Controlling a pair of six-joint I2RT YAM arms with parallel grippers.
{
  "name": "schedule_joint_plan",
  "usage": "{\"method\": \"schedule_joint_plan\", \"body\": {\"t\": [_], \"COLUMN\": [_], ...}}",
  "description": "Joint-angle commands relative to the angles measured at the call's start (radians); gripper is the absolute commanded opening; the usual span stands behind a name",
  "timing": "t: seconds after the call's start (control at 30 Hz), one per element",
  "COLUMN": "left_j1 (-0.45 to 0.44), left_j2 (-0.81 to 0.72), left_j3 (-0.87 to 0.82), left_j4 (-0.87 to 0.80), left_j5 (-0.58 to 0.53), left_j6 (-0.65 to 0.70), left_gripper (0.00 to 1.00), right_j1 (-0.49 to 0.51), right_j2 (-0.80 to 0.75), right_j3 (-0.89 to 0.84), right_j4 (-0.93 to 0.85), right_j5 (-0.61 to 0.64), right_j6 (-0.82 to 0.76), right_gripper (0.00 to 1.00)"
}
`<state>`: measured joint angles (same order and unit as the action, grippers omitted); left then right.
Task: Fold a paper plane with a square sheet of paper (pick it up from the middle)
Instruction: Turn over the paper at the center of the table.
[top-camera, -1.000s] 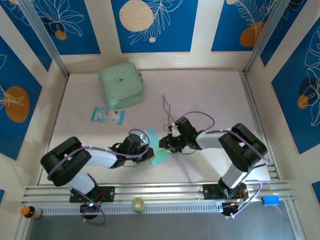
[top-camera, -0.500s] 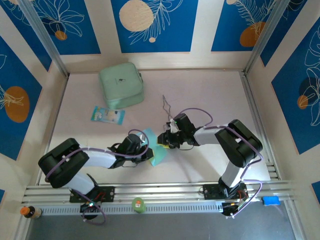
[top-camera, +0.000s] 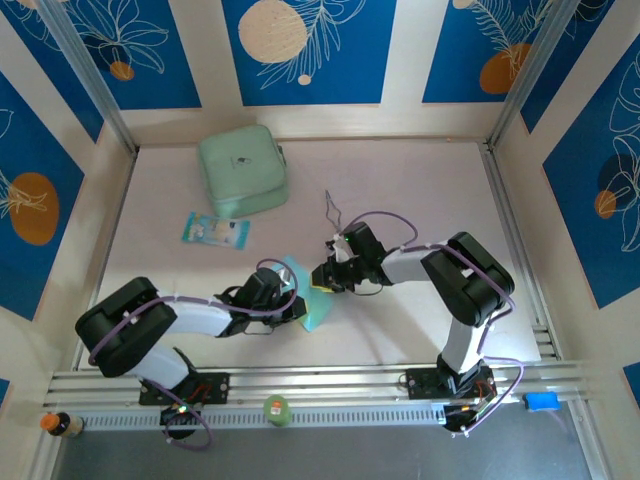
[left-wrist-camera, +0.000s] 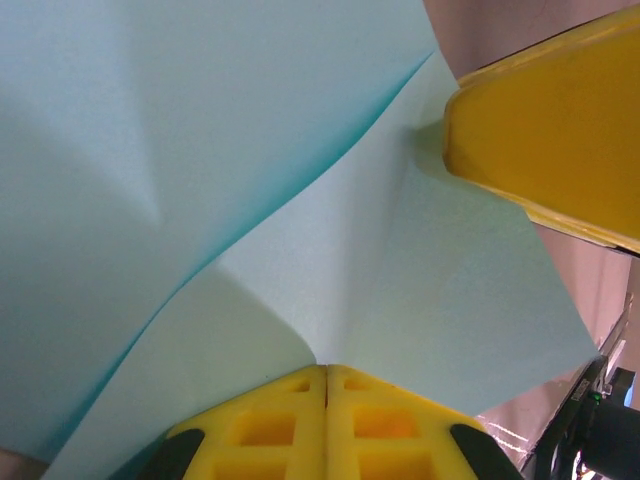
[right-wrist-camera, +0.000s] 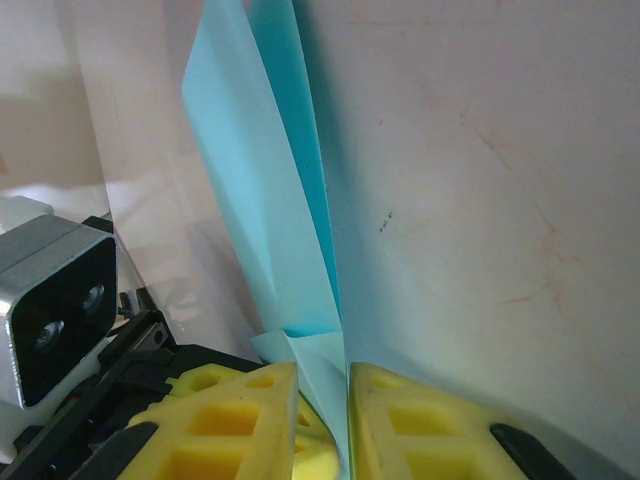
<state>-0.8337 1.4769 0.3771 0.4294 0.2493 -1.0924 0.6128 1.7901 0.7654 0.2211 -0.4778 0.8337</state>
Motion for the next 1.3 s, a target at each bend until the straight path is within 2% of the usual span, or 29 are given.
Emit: {"method": "schedule_joint_plan", "body": {"t": [0.0,0.4,0.67,0.8,0.87,1.0,1.17,1.27], "left_j1": [-0.004,-0.004,-0.004,-0.004,-0.004,-0.002,0.035,0.084], "left_j2": [-0.033,-0.032,-0.03,-0.131,-0.215,-0.423,-0.646,-0.724], "left_j3": [-0.01,-0.012,-0.02,-0.005,0.009,0.041,0.068,0.079], "left_j4": [-0.024,-0.052,-0.035,-0.104,-0.198,-0.433,-0.682,-0.788], "left_j5": [-0.005,-0.008,-0.004,-0.03,-0.071,-0.186,-0.291,-0.294], "left_j6": [0.023,0.028,0.025,0.048,0.074,0.134,0.198,0.219], "left_gripper": [0.05,0.05,0.05,0.08,0.09,0.2,0.34,0.36], "right_j1": [-0.005,-0.002,0.005,0.009,0.022,0.085,0.216,0.314], "right_j2": [0.017,0.079,0.073,-0.008,-0.068,-0.18,-0.244,-0.242], "right_j3": [0.029,0.078,0.092,0.095,0.11,0.168,0.291,0.355], "right_j4": [-0.023,-0.02,-0.032,-0.094,-0.173,-0.374,-0.629,-0.719], "right_j5": [-0.038,-0.089,-0.102,-0.042,0.037,0.274,0.717,1.016], "right_j6": [-0.04,-0.09,-0.108,-0.13,-0.167,-0.258,-0.332,-0.365], "right_gripper": [0.19,0.2,0.08,0.05,0.04,0.04,0.04,0.04]}}
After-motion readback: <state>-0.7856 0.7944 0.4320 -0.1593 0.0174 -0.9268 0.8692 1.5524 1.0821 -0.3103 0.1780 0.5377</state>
